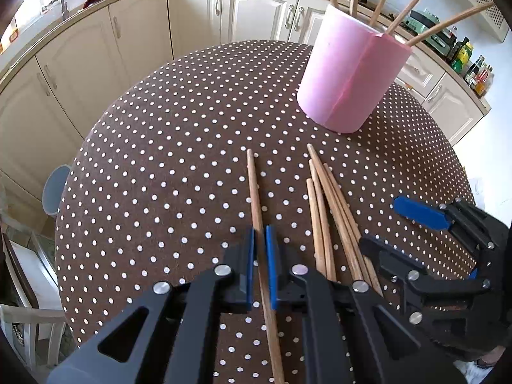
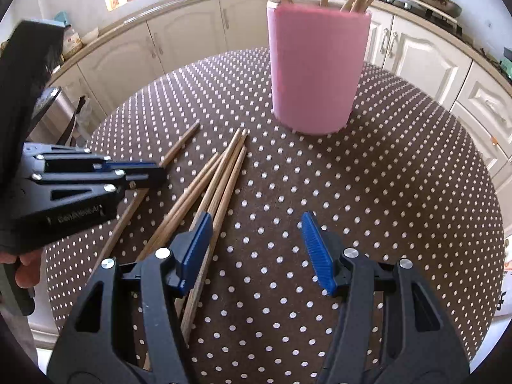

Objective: Organize utensils
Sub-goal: 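Close the left tool on a chopstick while the right tool grasps another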

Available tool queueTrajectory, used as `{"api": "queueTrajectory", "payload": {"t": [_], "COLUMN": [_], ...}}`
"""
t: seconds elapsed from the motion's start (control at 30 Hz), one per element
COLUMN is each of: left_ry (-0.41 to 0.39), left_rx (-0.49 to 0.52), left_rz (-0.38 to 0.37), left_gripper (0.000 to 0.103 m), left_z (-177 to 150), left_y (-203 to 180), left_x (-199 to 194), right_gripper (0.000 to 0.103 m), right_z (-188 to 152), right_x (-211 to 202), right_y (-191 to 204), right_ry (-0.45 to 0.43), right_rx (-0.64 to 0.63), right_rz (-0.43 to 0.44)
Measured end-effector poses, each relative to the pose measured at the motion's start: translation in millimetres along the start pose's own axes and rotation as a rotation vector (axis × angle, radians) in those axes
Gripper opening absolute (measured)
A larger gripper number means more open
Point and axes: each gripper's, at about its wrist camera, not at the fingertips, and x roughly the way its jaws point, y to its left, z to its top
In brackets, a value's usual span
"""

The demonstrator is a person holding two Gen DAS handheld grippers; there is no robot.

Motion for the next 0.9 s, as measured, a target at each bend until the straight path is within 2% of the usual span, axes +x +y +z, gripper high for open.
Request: {"api": "queueTrajectory", "payload": {"t": [0.1, 0.2, 0.27, 0.33, 0.4, 0.6, 0.67, 0.7, 0.73, 0.83, 0.9], "left_ry": [0.0, 0.002, 0.005, 0.01, 0.013, 0.028, 0.034, 0.035, 0.035, 0.033, 0.029], "left_rx": [0.003, 0.0, -0.009, -0.025, -0.027, -0.019, -0.024, -0.025, -0.024, -0.029, -0.035], "left_rz": [0.001, 0.0, -0.01, -0.027, -0.031, -0.002, 0.005, 0.007, 0.011, 0.014, 0.013], "left_gripper": [0.008, 0.008, 0.008, 0.008, 0.008, 0.008, 0.008, 0.008, 0.008, 0.008, 0.007], "left_z": [-8.4, -7.5, -5.1, -2.3, -1.2, 0.5, 2.3, 3.2, 4.2, 6.3, 7.1], "left_y": [9.1, 2.4, 2.3, 3.5, 7.5, 6.2, 2.7, 1.2, 0.4, -1.5, -2.1], "left_x": [-2.0, -2.6, -2.1, -1.2, -0.5, 0.8, 0.1, 0.0, 0.1, 1.4, 1.8], "right_gripper": [0.057, 0.057, 0.056, 0.051, 0.05, 0.048, 0.042, 0.038, 0.029, 0.013, 0.012], "right_z": [3.9, 12.6, 24.1, 32.6, 39.5, 56.0, 62.2, 63.1, 60.2, 62.5, 63.3], "right_x": [2.1, 7.8, 15.3, 19.7, 22.7, 33.0, 38.7, 41.3, 43.0, 44.2, 44.7], "right_y": [2.8, 10.8, 7.7, 6.3, 5.3, 10.6, 20.2, 28.6, 34.2, 43.6, 44.9], "right_ry": [0.01, 0.035, 0.091, 0.142, 0.195, 0.275, 0.285, 0.287, 0.286, 0.291, 0.284], "right_rx": [-0.004, -0.009, 0.008, -0.012, -0.029, -0.069, -0.098, -0.139, -0.16, -0.179, -0.174], "right_rz": [-0.016, -0.021, 0.024, 0.043, 0.051, 0.054, 0.024, -0.02, -0.029, -0.008, 0.001]}}
